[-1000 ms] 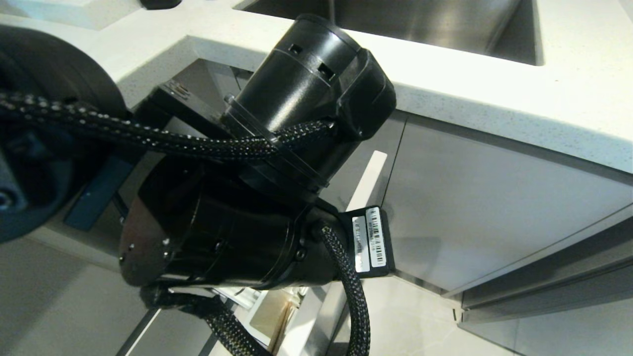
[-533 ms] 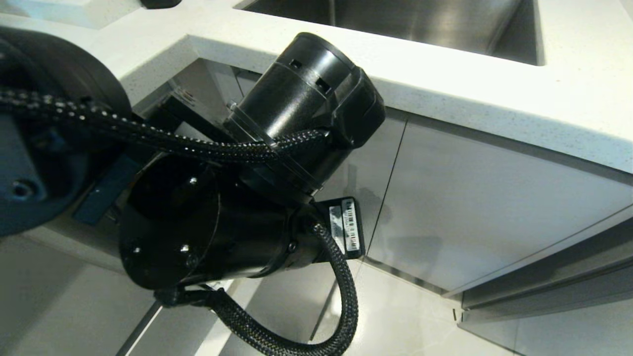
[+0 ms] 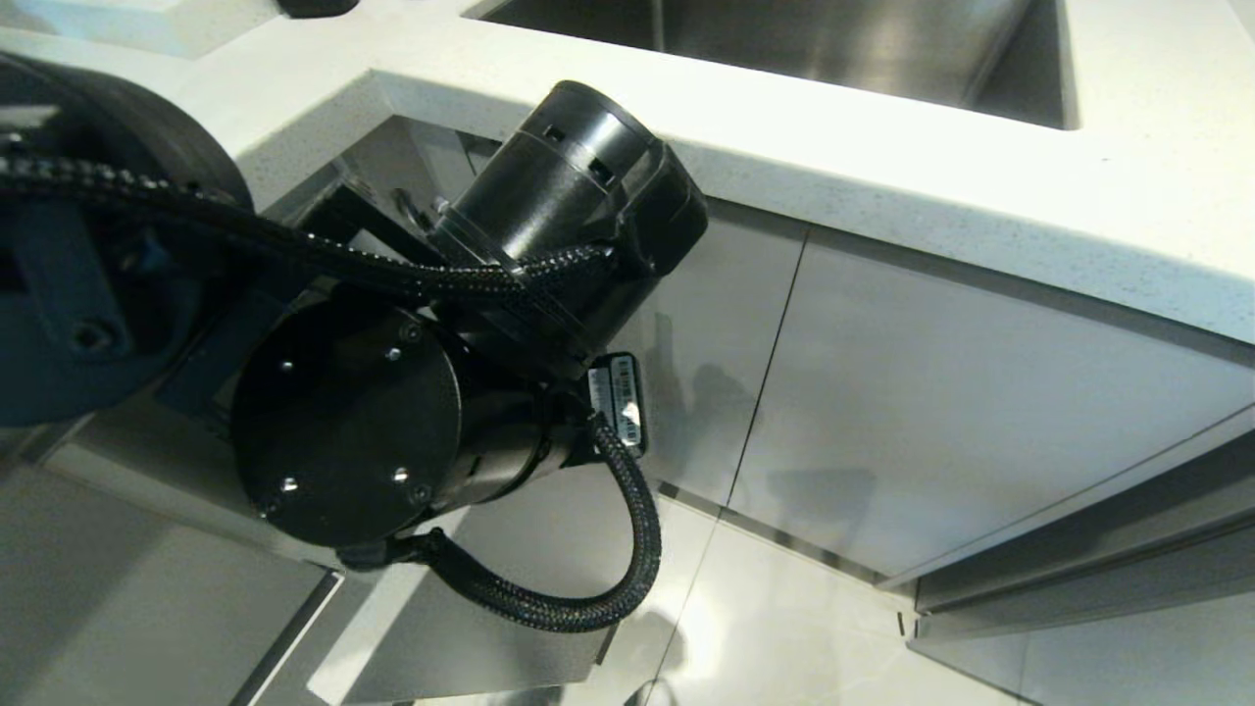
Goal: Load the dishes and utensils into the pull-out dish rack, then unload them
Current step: Close the cupboard
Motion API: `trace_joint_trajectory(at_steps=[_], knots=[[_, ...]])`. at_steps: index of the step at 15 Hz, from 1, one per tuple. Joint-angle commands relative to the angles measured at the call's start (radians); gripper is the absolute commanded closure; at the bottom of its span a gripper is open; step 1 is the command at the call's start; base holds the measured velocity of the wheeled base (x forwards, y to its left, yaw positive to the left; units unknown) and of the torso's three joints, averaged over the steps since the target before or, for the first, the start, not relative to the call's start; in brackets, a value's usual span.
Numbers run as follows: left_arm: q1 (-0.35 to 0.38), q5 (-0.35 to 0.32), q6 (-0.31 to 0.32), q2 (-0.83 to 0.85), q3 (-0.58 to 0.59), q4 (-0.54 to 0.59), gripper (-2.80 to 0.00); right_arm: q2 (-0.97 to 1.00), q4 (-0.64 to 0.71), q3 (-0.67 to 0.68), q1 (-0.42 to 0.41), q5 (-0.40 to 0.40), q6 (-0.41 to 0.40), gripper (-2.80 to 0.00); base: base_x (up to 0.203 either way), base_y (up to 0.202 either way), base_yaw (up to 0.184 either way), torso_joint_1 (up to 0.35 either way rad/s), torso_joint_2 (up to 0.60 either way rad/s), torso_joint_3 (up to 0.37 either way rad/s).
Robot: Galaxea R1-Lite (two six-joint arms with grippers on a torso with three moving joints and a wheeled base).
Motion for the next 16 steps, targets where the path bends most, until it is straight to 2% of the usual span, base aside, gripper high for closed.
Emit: trace_joint_trajectory(at_steps=[1,6,16], knots=[[0.026,0.030,-0.003,-0.009,0.004,0.003,0.00,0.000,0.000,0.002,0.001,0.000,0.000,0.00,0.000,0.000,0.000,0.000,0.00,0.000],[0.099,0.074,0.043,-0.024,0.006,0.003,0.00,0.000,-0.001,0.002,0.001,0.000,0.000,0.00,0.000,0.000,0.000,0.000,0.00,0.000],[0.377,0.079,0.197,-0.087,0.005,-0.001,0.00,0.000,0.000,0.002,0.000,0.000,0.000,0.00,0.000,0.000,0.000,0.000,0.00,0.000]])
